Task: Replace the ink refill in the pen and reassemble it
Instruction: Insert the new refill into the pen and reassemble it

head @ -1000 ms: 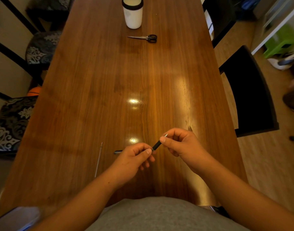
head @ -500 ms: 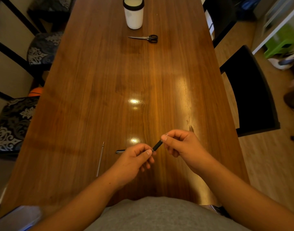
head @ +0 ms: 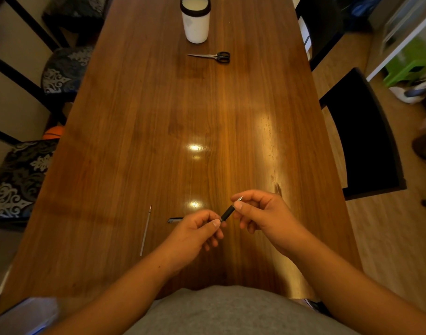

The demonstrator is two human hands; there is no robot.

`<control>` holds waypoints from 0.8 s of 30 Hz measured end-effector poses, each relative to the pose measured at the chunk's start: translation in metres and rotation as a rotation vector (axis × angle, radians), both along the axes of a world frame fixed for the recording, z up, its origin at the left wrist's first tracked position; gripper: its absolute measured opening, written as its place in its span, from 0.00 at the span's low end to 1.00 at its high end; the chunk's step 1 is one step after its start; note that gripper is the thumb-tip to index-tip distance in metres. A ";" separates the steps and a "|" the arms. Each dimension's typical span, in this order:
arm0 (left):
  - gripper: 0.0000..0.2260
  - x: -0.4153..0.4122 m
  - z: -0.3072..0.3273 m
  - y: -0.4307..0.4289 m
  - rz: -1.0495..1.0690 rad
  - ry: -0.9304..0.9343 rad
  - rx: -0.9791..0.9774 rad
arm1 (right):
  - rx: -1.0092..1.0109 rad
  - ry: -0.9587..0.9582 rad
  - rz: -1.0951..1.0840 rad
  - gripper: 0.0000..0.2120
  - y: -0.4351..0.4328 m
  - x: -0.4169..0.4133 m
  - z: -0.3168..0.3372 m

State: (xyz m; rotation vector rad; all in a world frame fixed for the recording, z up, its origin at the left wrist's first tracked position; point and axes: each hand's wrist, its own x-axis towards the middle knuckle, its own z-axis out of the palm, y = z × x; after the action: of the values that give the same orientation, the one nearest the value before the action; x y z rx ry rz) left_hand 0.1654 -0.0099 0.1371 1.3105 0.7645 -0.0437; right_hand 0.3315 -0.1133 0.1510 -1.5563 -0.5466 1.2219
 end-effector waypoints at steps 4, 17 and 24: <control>0.08 -0.001 -0.002 0.000 0.001 0.001 -0.009 | 0.002 0.012 0.012 0.05 0.000 -0.001 0.000; 0.09 -0.001 -0.001 -0.004 0.002 0.014 -0.009 | 0.028 -0.004 -0.004 0.04 -0.001 -0.003 -0.001; 0.08 -0.002 -0.003 -0.004 0.008 -0.004 -0.075 | 0.045 0.035 -0.011 0.04 -0.001 -0.002 -0.003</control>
State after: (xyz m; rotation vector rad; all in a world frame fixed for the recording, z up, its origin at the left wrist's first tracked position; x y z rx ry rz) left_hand 0.1633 -0.0142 0.1339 1.2364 0.7574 -0.0627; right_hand 0.3297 -0.1148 0.1477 -1.4956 -0.5388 1.2186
